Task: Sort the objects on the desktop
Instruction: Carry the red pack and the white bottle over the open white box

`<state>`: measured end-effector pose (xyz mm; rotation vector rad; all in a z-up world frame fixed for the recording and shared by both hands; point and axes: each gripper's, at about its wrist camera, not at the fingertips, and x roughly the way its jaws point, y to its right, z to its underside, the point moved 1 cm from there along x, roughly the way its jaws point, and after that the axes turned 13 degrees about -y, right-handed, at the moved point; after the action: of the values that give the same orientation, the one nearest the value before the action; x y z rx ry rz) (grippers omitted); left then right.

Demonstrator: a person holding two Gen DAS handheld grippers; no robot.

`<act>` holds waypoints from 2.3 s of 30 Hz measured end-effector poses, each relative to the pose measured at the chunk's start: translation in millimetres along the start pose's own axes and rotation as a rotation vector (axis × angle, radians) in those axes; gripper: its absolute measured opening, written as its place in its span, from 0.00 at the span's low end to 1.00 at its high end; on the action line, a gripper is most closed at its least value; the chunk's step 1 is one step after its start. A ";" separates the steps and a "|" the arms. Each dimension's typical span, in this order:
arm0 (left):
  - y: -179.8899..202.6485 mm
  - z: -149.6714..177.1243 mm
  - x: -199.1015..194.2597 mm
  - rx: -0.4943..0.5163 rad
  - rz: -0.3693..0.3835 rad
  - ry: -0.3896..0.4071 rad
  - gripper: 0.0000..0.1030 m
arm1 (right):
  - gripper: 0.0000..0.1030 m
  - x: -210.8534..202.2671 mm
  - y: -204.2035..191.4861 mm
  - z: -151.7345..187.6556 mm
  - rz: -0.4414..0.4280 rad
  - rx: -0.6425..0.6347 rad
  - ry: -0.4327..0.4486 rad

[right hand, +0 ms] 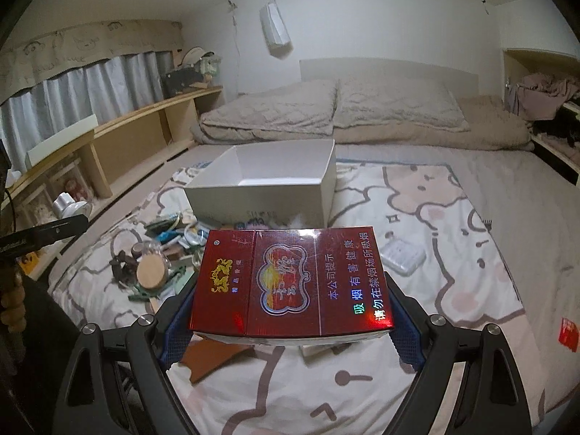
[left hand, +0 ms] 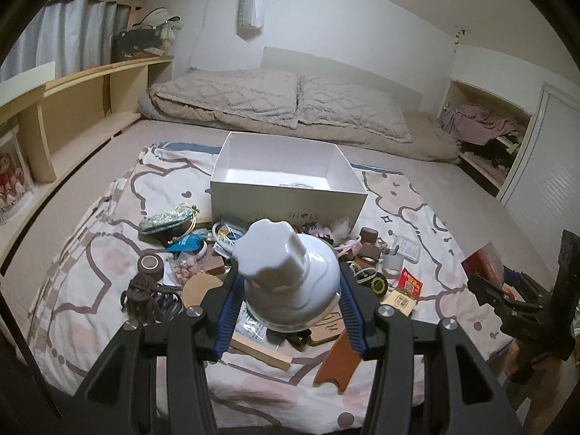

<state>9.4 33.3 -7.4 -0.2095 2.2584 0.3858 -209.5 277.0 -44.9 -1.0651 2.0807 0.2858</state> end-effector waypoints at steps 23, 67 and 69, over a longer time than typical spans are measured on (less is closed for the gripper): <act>18.4 -43.6 -60.0 -0.027 -0.118 0.060 0.48 | 0.87 -23.1 -23.5 -63.0 -0.112 -0.042 0.124; -114.4 -293.2 186.3 -0.001 -0.071 0.034 0.48 | 0.87 288.6 0.4 -274.9 -0.061 0.065 -0.300; -121.6 -297.3 202.3 -0.019 -0.064 0.007 0.48 | 0.87 308.3 -0.2 -280.7 -0.047 0.063 -0.352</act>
<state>-299.3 -187.6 -1.4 -0.2925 2.2499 0.3735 -468.8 -48.0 -75.5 -0.9486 1.7375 0.3553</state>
